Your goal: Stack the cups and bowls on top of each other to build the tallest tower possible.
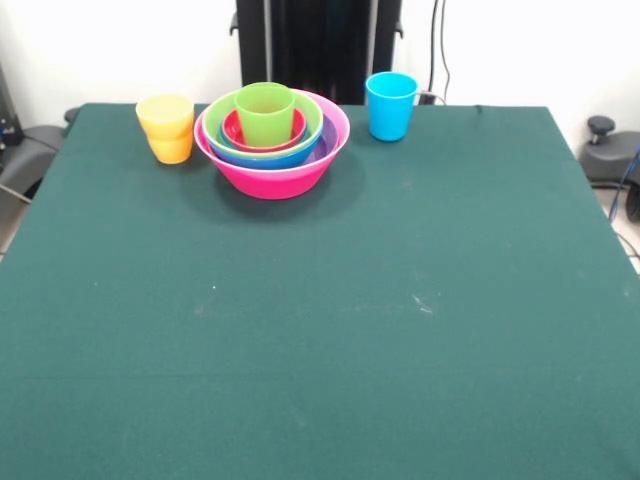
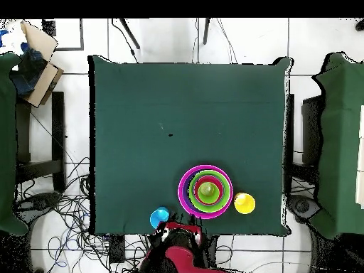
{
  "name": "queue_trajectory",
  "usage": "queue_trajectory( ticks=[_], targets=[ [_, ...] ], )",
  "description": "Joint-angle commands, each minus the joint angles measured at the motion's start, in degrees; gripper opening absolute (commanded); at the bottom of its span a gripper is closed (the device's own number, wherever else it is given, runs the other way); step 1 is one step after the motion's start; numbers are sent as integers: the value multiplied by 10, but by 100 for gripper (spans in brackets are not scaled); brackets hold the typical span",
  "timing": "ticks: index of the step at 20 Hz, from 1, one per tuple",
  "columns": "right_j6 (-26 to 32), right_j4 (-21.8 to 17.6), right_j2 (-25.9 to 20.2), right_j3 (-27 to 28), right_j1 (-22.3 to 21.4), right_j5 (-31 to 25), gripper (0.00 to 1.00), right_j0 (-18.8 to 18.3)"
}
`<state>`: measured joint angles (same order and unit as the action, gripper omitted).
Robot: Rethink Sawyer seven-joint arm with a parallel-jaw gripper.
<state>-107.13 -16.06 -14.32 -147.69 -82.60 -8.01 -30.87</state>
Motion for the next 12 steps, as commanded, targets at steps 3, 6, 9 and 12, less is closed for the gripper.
queue_trajectory(
  ticks=[3,6,9,12],
  targets=[
    [94,41,-136,-76,-1,-48,100,-92],
    [72,1,-147,-119,-6,-10,100,-119],
    [33,-64,-126,-153,-13,27,100,-127],
    [1,-125,-101,-168,-8,51,100,-133]
  ],
)
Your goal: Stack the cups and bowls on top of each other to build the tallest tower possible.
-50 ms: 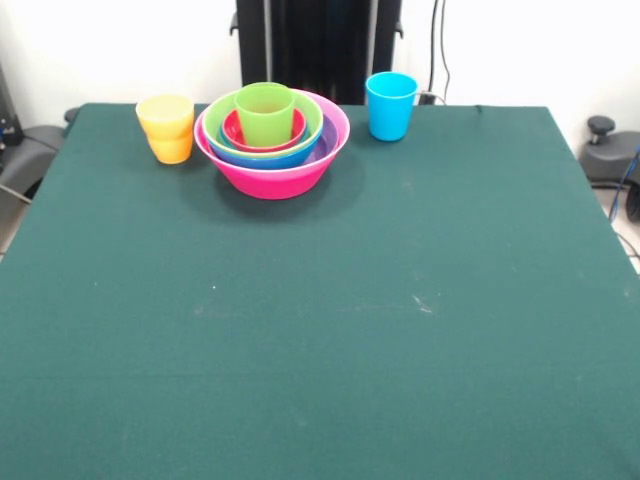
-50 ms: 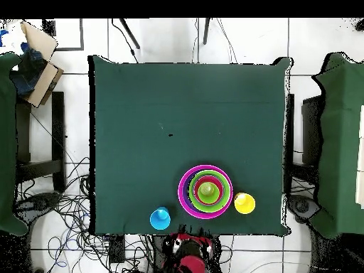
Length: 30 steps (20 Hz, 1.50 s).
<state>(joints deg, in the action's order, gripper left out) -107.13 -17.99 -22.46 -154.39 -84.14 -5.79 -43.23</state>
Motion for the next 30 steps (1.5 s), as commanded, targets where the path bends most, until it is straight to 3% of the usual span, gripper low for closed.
queue_trajectory(
  ticks=[1,6,10,13,15,17,23,27,30],
  targets=[
    [-8,-129,-9,-102,10,34,100,-11],
    [-51,-247,74,-71,54,67,100,7],
    [-92,-326,188,-19,112,94,100,77],
    [-120,-360,309,46,207,155,100,172],
    [-119,-351,384,90,295,219,100,242],
    [-103,-312,447,125,408,314,100,300],
    [-63,-201,515,160,671,555,100,361],
    [-60,-160,521,171,771,648,100,372],
    [-60,-141,520,177,812,687,100,374]
  ],
)
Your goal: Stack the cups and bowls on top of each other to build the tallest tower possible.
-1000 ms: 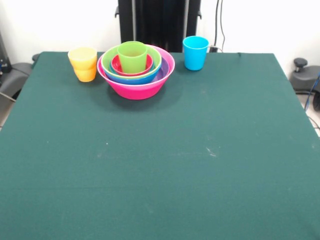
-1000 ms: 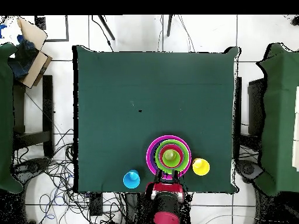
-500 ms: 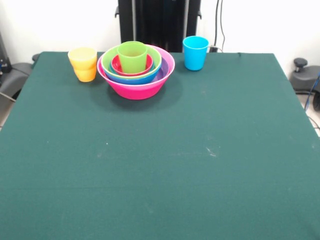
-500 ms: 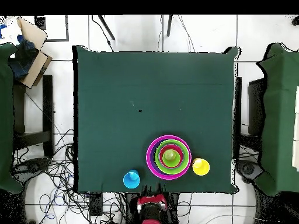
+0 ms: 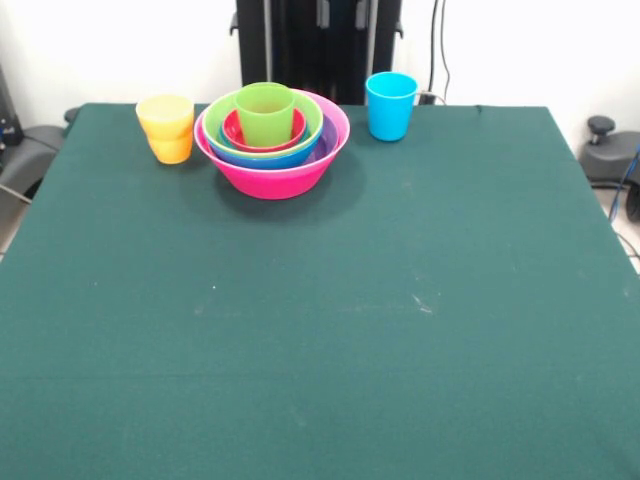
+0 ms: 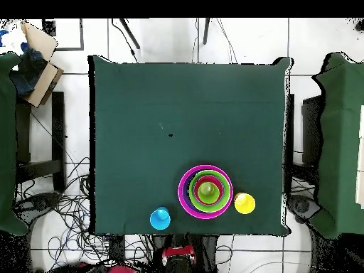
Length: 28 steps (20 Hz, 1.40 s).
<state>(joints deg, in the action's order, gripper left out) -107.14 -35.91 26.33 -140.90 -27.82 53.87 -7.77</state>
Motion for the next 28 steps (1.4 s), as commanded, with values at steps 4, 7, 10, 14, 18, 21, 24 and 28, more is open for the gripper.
queue_trajectory(
  ticks=[4,7,10,14,18,21,24,28],
  targets=[
    [-61,71,29,53,307,145,100,27],
    [-63,110,29,51,332,168,100,46],
    [-57,148,28,39,343,166,100,72],
    [-41,115,26,27,341,115,100,71],
    [-31,122,19,46,373,133,100,99],
    [-32,156,5,48,385,153,100,133],
    [-42,186,-3,42,385,157,100,150],
    [-52,212,-12,41,389,161,100,165]
  ],
)
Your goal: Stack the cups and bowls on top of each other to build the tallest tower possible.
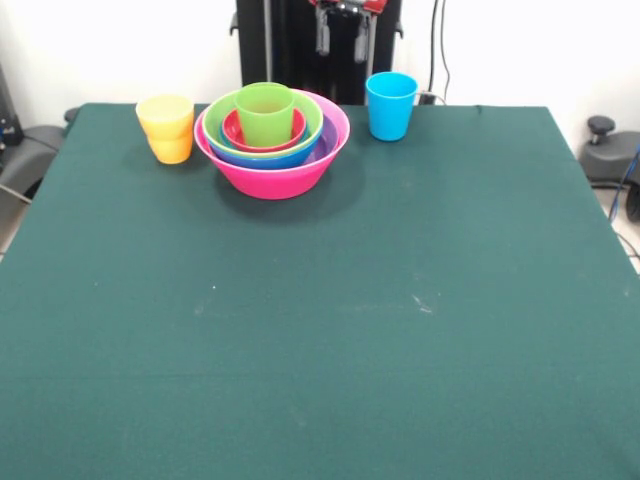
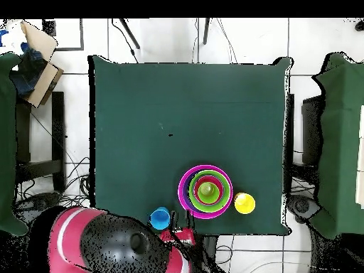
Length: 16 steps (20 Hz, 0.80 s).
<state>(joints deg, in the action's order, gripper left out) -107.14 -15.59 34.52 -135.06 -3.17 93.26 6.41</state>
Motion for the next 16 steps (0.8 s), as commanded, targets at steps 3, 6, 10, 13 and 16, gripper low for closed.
queue_trajectory(
  ticks=[3,6,10,13,16],
  targets=[
    [-54,14,-95,-17,145,-235,100,33],
    [-56,14,-94,-14,147,-236,100,39],
    [-59,25,-93,-16,150,-230,100,48],
    [-63,47,-89,-31,151,-202,100,65],
    [-81,41,-82,-37,155,-168,100,69]
  ],
)
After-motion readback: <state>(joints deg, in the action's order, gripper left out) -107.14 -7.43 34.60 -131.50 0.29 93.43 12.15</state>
